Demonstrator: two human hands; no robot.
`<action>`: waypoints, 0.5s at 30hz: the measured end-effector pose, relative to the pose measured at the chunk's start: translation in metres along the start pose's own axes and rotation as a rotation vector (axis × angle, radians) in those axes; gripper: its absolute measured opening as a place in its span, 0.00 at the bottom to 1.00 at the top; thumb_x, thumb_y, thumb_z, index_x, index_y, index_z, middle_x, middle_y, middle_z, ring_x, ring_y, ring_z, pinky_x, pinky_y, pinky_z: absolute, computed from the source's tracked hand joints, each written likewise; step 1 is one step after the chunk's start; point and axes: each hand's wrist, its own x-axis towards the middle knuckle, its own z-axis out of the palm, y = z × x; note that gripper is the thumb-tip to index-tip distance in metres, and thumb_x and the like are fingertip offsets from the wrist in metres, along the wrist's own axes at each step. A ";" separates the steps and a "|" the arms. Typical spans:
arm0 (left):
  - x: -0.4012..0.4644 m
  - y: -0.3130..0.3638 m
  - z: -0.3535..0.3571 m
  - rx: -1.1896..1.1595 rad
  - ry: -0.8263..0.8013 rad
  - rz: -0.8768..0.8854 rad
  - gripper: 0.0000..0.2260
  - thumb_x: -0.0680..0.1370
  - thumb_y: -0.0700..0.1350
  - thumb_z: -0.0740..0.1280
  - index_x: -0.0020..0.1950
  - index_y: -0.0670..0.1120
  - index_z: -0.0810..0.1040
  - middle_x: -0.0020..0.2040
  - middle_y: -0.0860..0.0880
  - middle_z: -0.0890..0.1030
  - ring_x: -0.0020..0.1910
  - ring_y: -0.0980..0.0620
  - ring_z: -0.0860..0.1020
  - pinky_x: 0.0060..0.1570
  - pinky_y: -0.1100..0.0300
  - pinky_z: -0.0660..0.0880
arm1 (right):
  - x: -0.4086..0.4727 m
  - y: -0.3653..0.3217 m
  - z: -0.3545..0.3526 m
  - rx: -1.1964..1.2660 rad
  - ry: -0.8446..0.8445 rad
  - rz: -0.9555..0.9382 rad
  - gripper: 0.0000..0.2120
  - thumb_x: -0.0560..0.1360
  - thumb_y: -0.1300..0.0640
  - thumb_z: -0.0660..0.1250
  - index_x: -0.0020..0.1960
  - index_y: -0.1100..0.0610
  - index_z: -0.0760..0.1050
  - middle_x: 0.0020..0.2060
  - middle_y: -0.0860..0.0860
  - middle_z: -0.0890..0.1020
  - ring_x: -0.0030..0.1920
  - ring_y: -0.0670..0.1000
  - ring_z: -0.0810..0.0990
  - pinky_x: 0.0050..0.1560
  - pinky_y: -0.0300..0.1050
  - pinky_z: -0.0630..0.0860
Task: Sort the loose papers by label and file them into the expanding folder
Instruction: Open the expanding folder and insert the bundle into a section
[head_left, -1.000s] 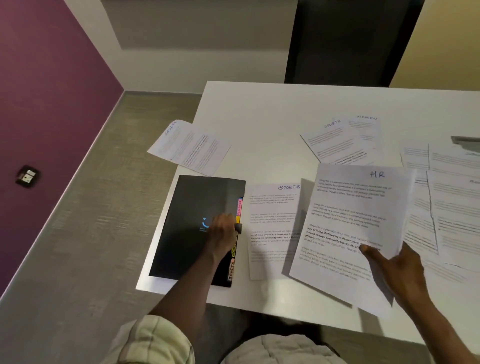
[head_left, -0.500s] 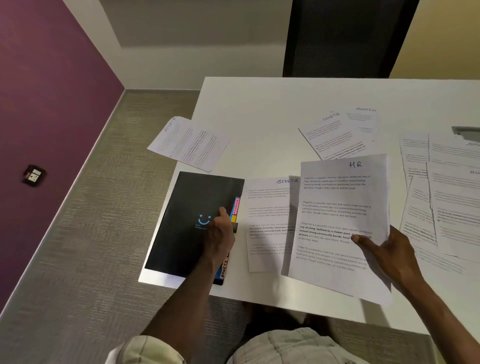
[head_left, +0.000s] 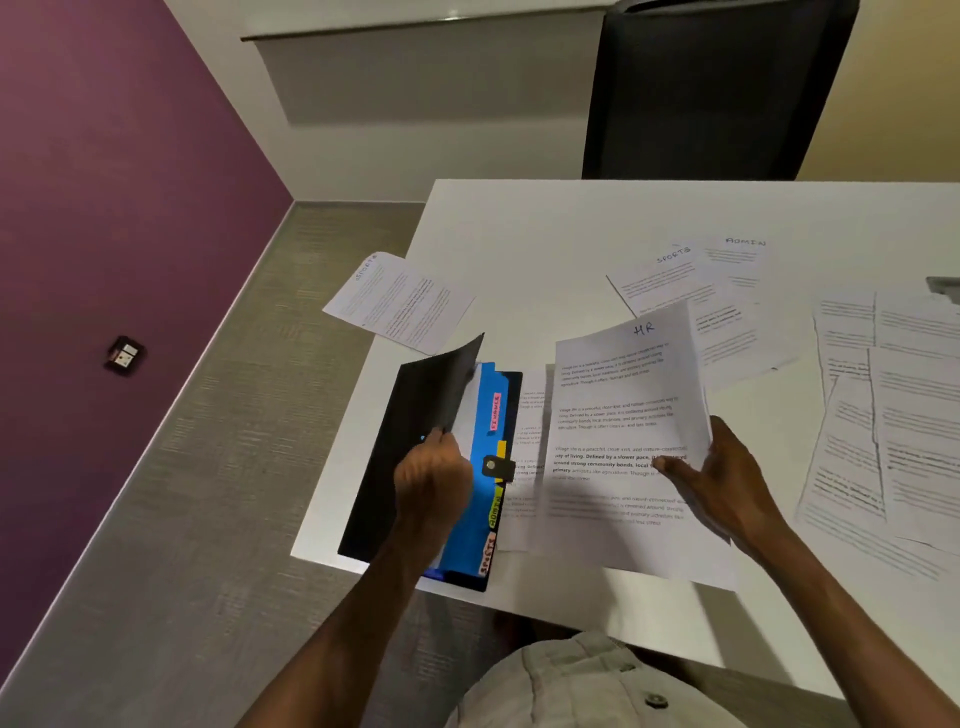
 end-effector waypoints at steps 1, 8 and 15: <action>-0.001 0.001 -0.001 -0.019 -0.060 -0.028 0.19 0.80 0.59 0.63 0.44 0.43 0.77 0.35 0.46 0.77 0.31 0.51 0.74 0.32 0.62 0.70 | 0.001 -0.004 0.004 0.002 -0.007 -0.010 0.24 0.73 0.57 0.73 0.66 0.57 0.68 0.53 0.50 0.77 0.48 0.52 0.75 0.38 0.40 0.70; -0.004 -0.004 -0.007 -0.095 -0.300 -0.178 0.46 0.69 0.71 0.66 0.76 0.40 0.64 0.74 0.40 0.68 0.69 0.43 0.72 0.61 0.53 0.76 | 0.003 -0.034 0.029 0.011 -0.055 -0.079 0.21 0.75 0.57 0.70 0.64 0.58 0.66 0.51 0.48 0.75 0.46 0.51 0.75 0.36 0.39 0.70; 0.001 -0.002 -0.038 -0.294 -0.085 -0.178 0.20 0.69 0.27 0.67 0.62 0.31 0.76 0.56 0.33 0.80 0.50 0.35 0.82 0.47 0.46 0.81 | -0.001 -0.049 0.034 0.015 -0.074 -0.144 0.19 0.76 0.57 0.68 0.63 0.57 0.65 0.54 0.51 0.77 0.41 0.46 0.75 0.32 0.33 0.67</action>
